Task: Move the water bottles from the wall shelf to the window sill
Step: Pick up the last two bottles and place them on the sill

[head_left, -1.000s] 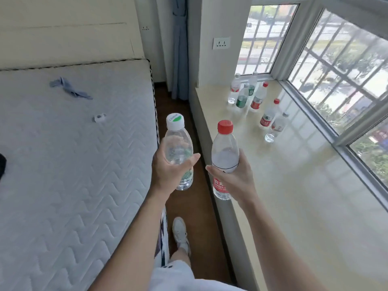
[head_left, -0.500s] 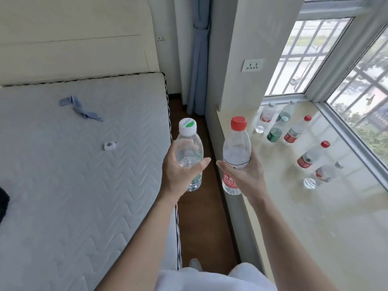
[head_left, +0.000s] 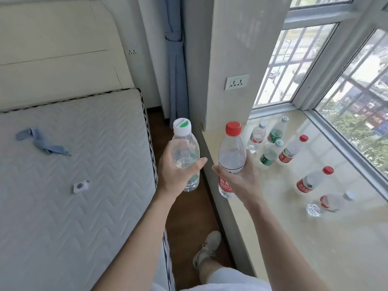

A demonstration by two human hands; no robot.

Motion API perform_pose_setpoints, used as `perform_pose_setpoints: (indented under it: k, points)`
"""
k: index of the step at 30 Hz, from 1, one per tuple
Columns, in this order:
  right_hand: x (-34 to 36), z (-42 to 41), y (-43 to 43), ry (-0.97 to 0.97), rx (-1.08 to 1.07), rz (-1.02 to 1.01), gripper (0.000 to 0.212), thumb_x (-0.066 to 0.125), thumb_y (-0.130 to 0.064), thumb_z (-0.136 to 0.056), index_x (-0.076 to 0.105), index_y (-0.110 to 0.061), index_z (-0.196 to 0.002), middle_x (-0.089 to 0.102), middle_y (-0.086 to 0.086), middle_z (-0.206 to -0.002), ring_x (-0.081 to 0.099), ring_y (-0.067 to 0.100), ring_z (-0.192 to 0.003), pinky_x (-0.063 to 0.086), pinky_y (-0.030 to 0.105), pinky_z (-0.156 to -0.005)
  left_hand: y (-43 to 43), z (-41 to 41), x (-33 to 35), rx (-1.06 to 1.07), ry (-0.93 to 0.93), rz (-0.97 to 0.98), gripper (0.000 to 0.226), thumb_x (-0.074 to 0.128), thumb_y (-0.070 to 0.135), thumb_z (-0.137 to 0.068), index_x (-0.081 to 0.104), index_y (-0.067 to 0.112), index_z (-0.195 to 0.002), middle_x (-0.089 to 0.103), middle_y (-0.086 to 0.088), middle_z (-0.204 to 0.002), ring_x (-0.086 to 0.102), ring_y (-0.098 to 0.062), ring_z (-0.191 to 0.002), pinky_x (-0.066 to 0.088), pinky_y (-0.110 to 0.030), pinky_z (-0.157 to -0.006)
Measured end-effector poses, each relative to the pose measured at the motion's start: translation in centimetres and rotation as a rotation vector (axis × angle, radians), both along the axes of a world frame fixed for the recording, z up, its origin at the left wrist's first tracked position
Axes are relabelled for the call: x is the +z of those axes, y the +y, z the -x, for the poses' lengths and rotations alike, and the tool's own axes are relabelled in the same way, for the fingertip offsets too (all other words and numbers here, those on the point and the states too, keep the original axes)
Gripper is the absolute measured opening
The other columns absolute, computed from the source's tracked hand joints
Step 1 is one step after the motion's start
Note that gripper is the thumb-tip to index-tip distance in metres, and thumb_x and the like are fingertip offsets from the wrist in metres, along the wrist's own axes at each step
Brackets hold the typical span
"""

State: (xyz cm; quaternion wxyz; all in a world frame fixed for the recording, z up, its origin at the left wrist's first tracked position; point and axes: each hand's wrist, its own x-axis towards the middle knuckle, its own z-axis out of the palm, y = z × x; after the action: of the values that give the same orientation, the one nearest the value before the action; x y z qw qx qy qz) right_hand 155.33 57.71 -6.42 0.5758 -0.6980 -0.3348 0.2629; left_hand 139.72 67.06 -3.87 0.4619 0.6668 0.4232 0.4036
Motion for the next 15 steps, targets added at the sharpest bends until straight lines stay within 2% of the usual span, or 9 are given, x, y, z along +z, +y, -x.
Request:
perform_pose_setpoints:
  k: [2, 4, 7, 9, 11, 13, 15]
  points:
    - [0.2, -2.3, 2.4, -0.010, -0.029, -0.004, 0.057, 0.092, -0.030, -0.068, 0.056, -0.043, -0.110, 0.068, -0.013, -0.105, 0.066, 0.002, -0.099, 0.057, 0.036, -0.090, 2.5, -2.5, 0.0, -0.037, 0.013, 0.001, 0.056, 0.089, 0.029, -0.068, 0.050, 0.058, -0.097, 0.061, 0.024, -0.104, 0.058, 0.010, -0.100, 0.045, -0.007, -0.077]
    - [0.7, -4.7, 4.8, -0.015, -0.044, -0.010, 0.060, 0.092, -0.036, -0.064, 0.054, -0.048, -0.109, 0.067, -0.015, -0.106, 0.065, 0.001, -0.101, 0.056, 0.033, -0.089, 5.2, -5.1, 0.2, -0.085, 0.023, 0.004, 0.057, 0.088, 0.030, -0.069, 0.050, 0.058, -0.100, 0.061, 0.022, -0.105, 0.059, 0.009, -0.102, 0.045, -0.008, -0.078]
    - [1.3, -8.5, 7.8, -0.005, -0.061, 0.006, 0.058, 0.088, -0.040, -0.060, 0.053, -0.045, -0.106, 0.065, -0.024, -0.100, 0.064, 0.004, -0.098, 0.055, 0.032, -0.085, 8.7, -9.5, 1.1, -0.175, -0.002, 0.026, 0.057, 0.088, 0.034, -0.064, 0.057, 0.035, -0.111, 0.065, 0.012, -0.108, 0.062, 0.000, -0.103, 0.048, -0.011, -0.080]
    - [1.8, -11.2, 9.2, -0.015, -0.104, 0.017, 0.054, 0.088, -0.040, -0.060, 0.053, -0.040, -0.101, 0.060, -0.028, -0.091, 0.062, 0.005, -0.091, 0.054, 0.034, -0.081, 10.5, -12.6, 1.6, -0.229, -0.037, 0.023, 0.065, 0.085, 0.043, -0.059, 0.060, 0.022, -0.114, 0.067, 0.008, -0.108, 0.064, -0.004, -0.103, 0.048, -0.010, -0.081]
    - [2.1, -13.2, 9.9, -0.022, -0.170, 0.032, 0.053, 0.089, -0.037, -0.062, 0.053, -0.033, -0.101, 0.061, -0.017, -0.092, 0.062, 0.010, -0.089, 0.055, 0.038, -0.080, 11.7, -15.3, 1.9, -0.285, -0.048, 0.043, 0.071, 0.084, 0.048, -0.057, 0.059, 0.021, -0.118, 0.067, 0.009, -0.110, 0.064, -0.007, -0.106, 0.050, -0.016, -0.086]
    - [2.3, -15.0, 9.8, -0.020, -0.235, 0.048, 0.053, 0.089, -0.034, -0.064, 0.053, -0.027, -0.101, 0.062, -0.007, -0.093, 0.061, 0.010, -0.087, 0.054, 0.039, -0.078, 12.6, -18.0, 1.9, -0.344, -0.055, 0.058, 0.072, 0.085, 0.049, -0.057, 0.059, 0.024, -0.119, 0.067, 0.009, -0.111, 0.064, -0.010, -0.109, 0.052, -0.027, -0.091]
    - [1.9, -16.5, 9.1, -0.008, -0.305, 0.061, 0.055, 0.086, -0.040, -0.060, 0.053, -0.029, -0.102, 0.063, -0.008, -0.092, 0.063, 0.013, -0.089, 0.055, 0.045, -0.082, 13.1, -20.5, 2.0, -0.397, -0.045, 0.053, 0.066, 0.085, 0.049, -0.057, 0.060, 0.029, -0.115, 0.067, 0.011, -0.107, 0.063, -0.011, -0.108, 0.053, -0.038, -0.094]
